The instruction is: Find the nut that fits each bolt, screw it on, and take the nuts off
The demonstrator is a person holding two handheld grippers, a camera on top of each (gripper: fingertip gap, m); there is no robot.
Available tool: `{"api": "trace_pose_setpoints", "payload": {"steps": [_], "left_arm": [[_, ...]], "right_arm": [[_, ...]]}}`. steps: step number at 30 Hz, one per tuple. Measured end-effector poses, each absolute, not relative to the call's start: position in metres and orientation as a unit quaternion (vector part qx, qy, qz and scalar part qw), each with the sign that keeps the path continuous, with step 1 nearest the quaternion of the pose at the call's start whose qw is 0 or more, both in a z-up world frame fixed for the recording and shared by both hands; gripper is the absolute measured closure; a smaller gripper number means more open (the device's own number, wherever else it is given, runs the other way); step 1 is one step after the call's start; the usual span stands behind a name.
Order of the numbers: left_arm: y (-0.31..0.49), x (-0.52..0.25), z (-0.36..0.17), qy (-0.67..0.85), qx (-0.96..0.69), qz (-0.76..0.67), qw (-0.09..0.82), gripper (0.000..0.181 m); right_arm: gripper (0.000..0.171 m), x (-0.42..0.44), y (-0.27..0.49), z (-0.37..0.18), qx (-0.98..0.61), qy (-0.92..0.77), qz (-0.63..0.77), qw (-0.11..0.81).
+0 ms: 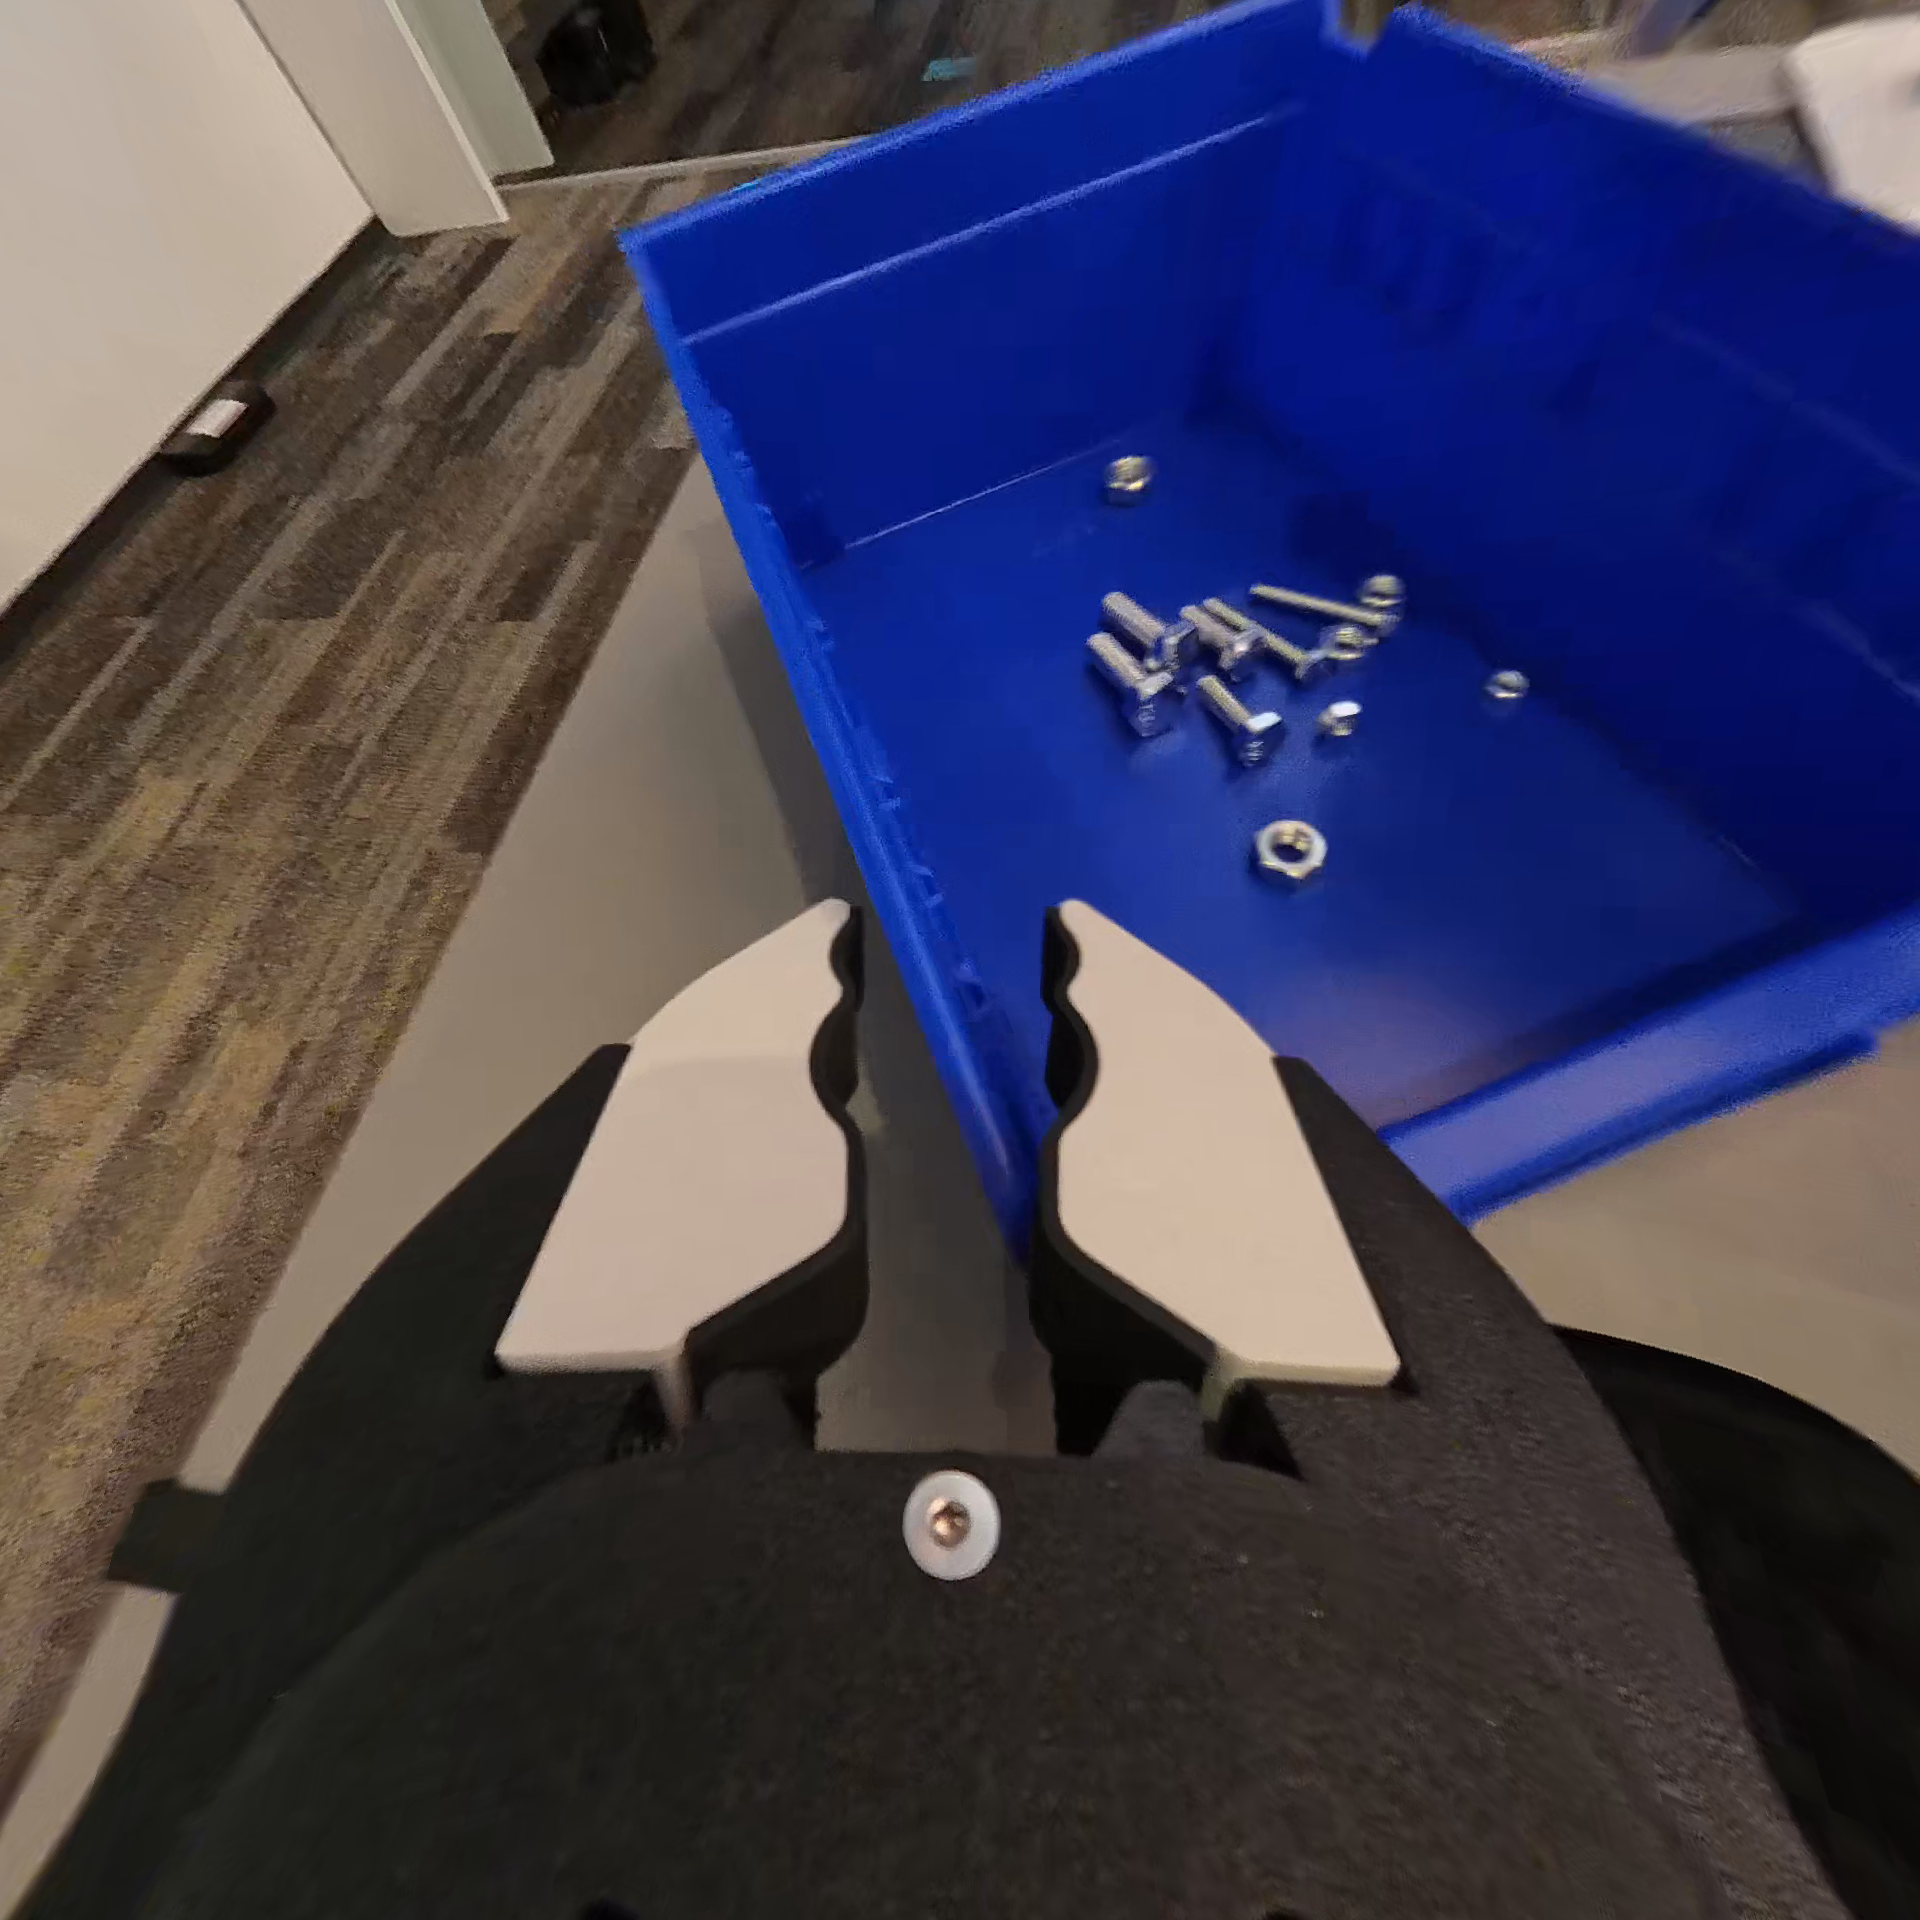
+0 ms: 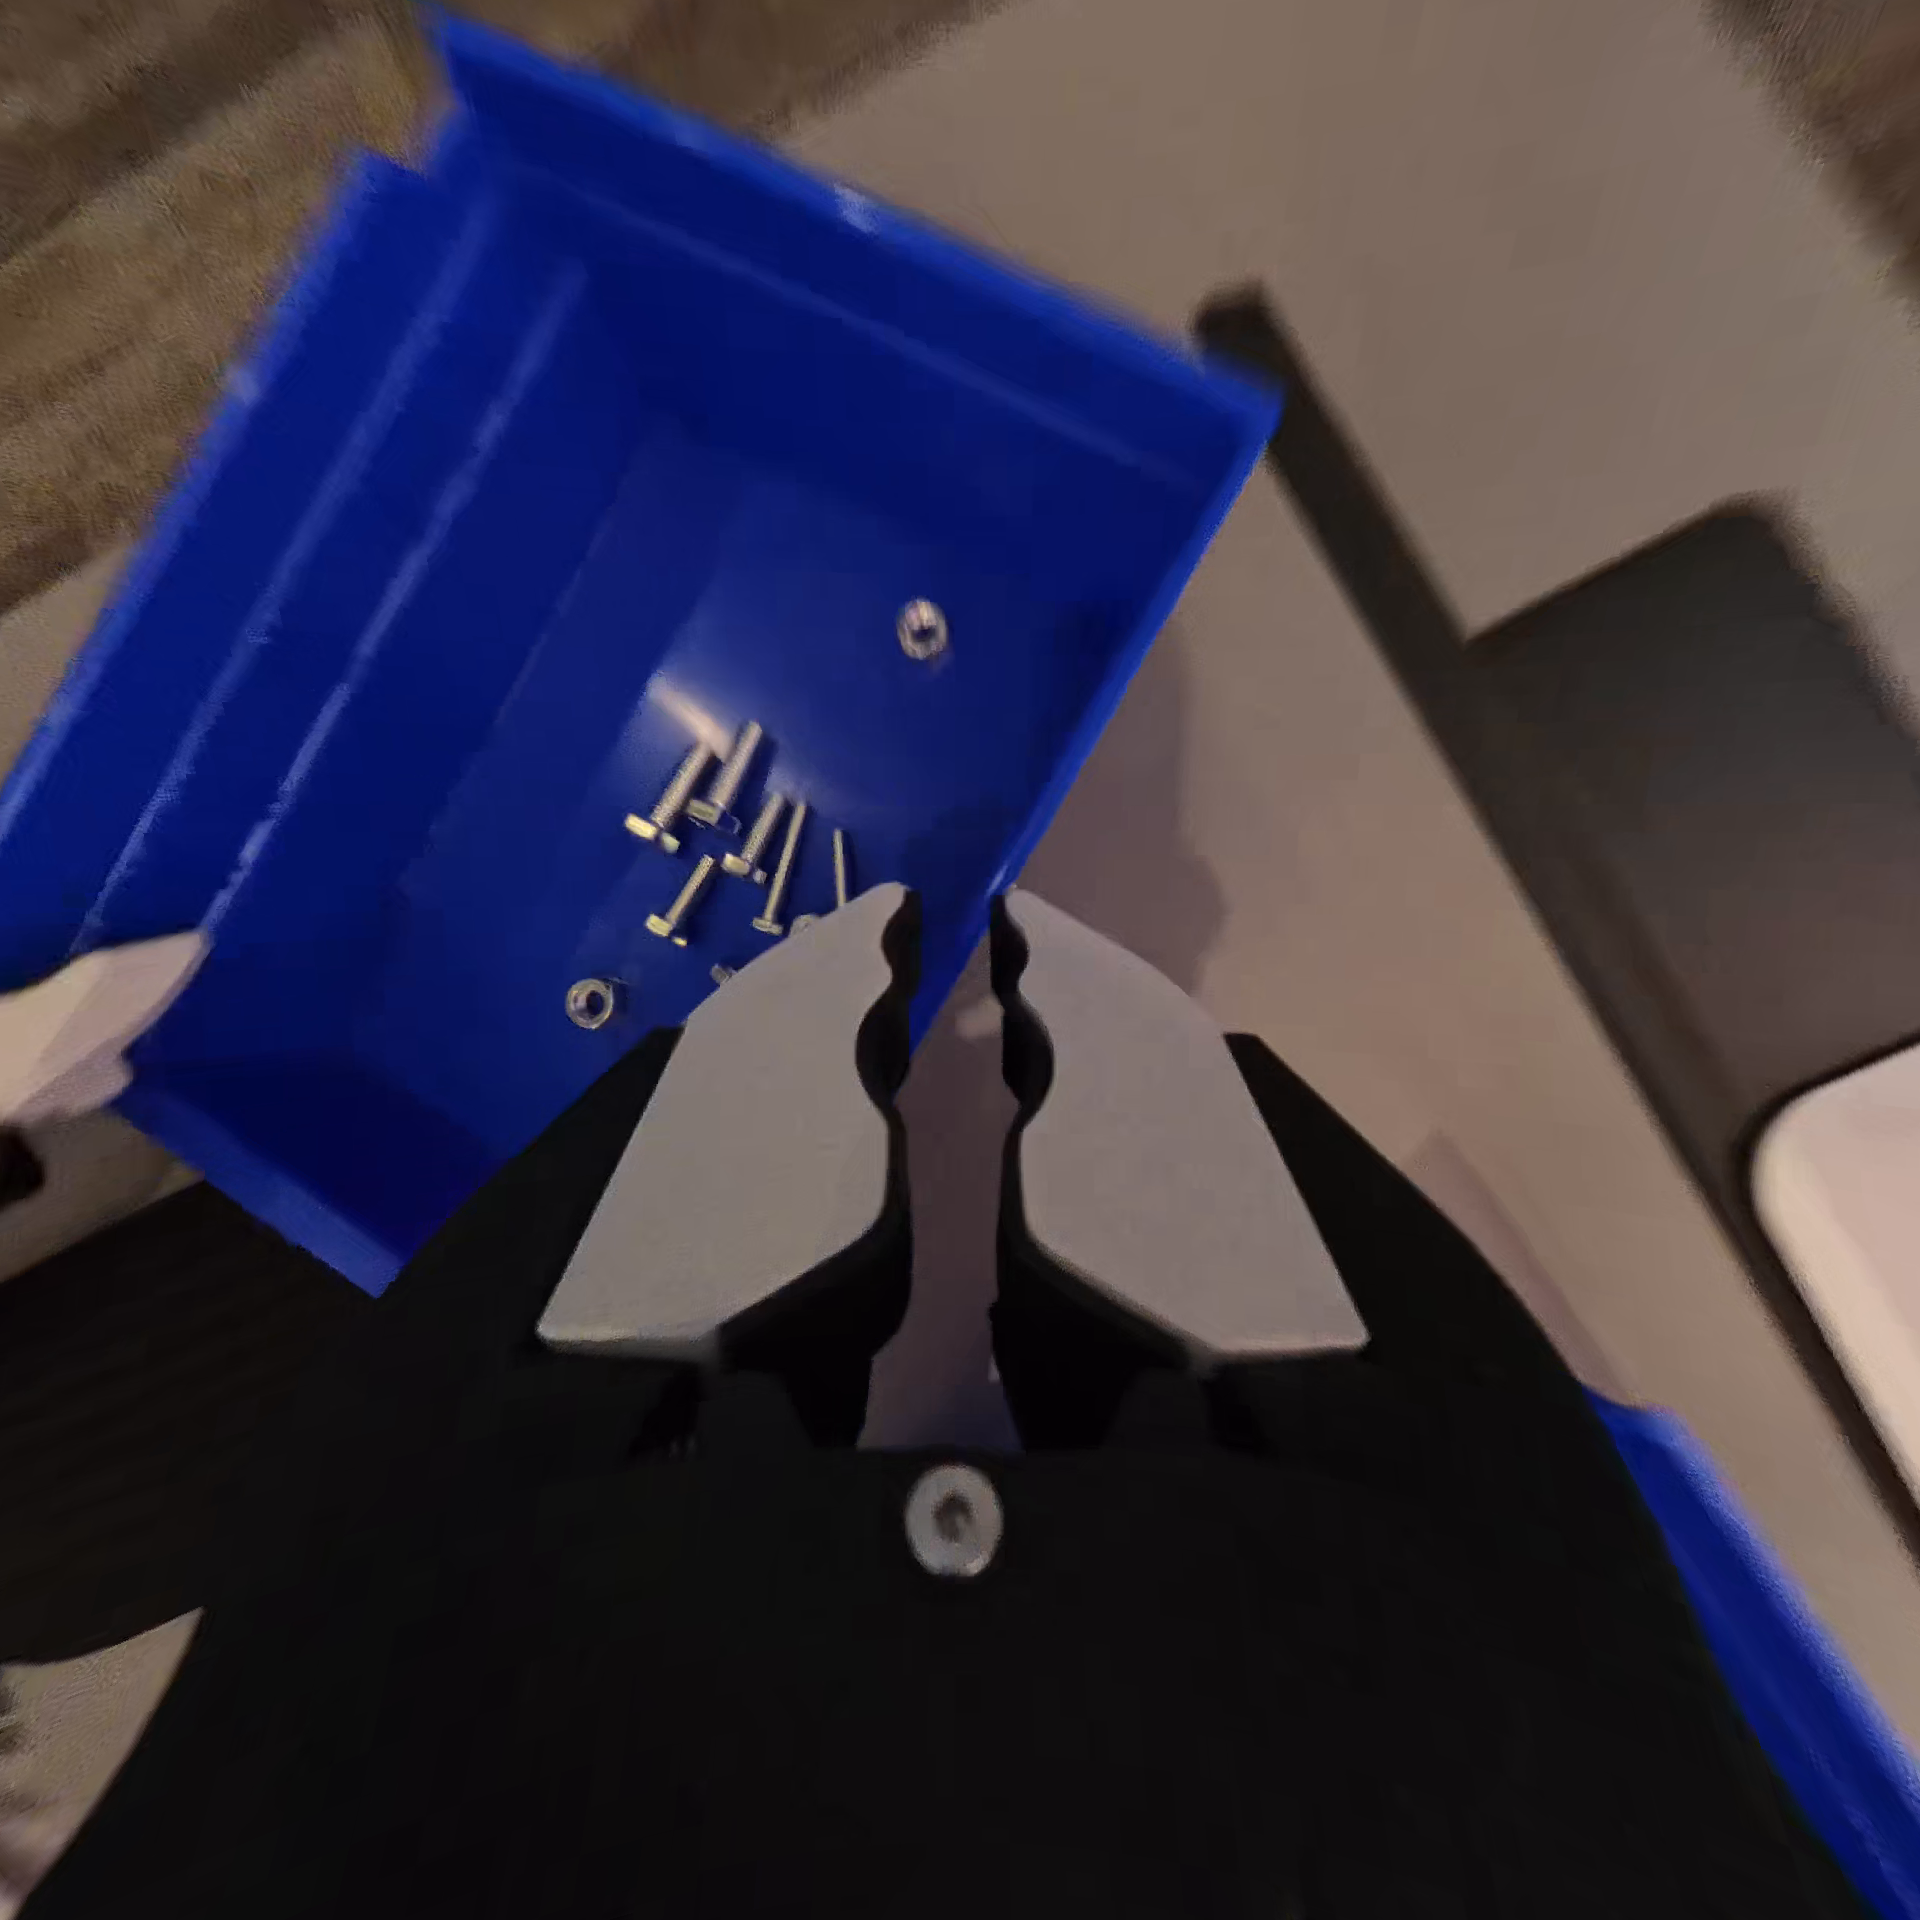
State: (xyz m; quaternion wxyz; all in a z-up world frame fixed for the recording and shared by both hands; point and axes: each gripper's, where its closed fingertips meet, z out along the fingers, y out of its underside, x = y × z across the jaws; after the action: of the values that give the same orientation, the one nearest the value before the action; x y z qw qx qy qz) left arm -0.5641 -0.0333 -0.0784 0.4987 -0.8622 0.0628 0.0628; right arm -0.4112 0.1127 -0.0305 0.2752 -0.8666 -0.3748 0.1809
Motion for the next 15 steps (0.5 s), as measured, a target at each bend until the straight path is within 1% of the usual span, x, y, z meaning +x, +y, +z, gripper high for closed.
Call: {"api": "trace_pose_setpoints", "payload": {"steps": [1, 2, 3, 5, 6, 8, 11, 15], "left_arm": [[-0.029, -0.572, -0.078, 0.069, -0.862, 0.078, 0.496, 0.159], [-0.025, -0.582, -0.077, 0.072, -0.861, 0.097, 0.495, 0.164], [-0.021, -0.592, -0.077, 0.074, -0.861, 0.107, 0.491, 0.167], [-0.013, -0.609, -0.077, 0.084, -0.865, 0.088, 0.488, 0.169], [-0.009, -0.616, -0.077, 0.086, -0.866, 0.071, 0.487, 0.169], [-0.001, -0.632, -0.077, 0.093, -0.871, 0.050, 0.481, 0.169], [0.011, -0.657, -0.077, 0.111, -0.870, 0.051, 0.477, 0.167], [0.021, -0.678, -0.077, 0.118, -0.873, 0.032, 0.473, 0.167]], "right_arm": [[0.160, -0.410, 0.109, -0.007, -0.847, -0.382, 0.190, 0.317], [0.160, -0.408, 0.101, 0.018, -0.823, -0.386, 0.210, 0.360], [0.156, -0.404, 0.091, 0.043, -0.797, -0.389, 0.236, 0.397], [0.136, -0.385, 0.069, 0.081, -0.754, -0.389, 0.271, 0.455], [0.133, -0.371, 0.060, 0.092, -0.745, -0.388, 0.271, 0.471], [0.132, -0.334, 0.047, 0.095, -0.745, -0.393, 0.238, 0.484], [0.137, -0.265, 0.035, 0.079, -0.758, -0.400, 0.126, 0.499], [0.136, -0.172, 0.008, 0.041, -0.805, -0.373, 0.018, 0.461]]}}
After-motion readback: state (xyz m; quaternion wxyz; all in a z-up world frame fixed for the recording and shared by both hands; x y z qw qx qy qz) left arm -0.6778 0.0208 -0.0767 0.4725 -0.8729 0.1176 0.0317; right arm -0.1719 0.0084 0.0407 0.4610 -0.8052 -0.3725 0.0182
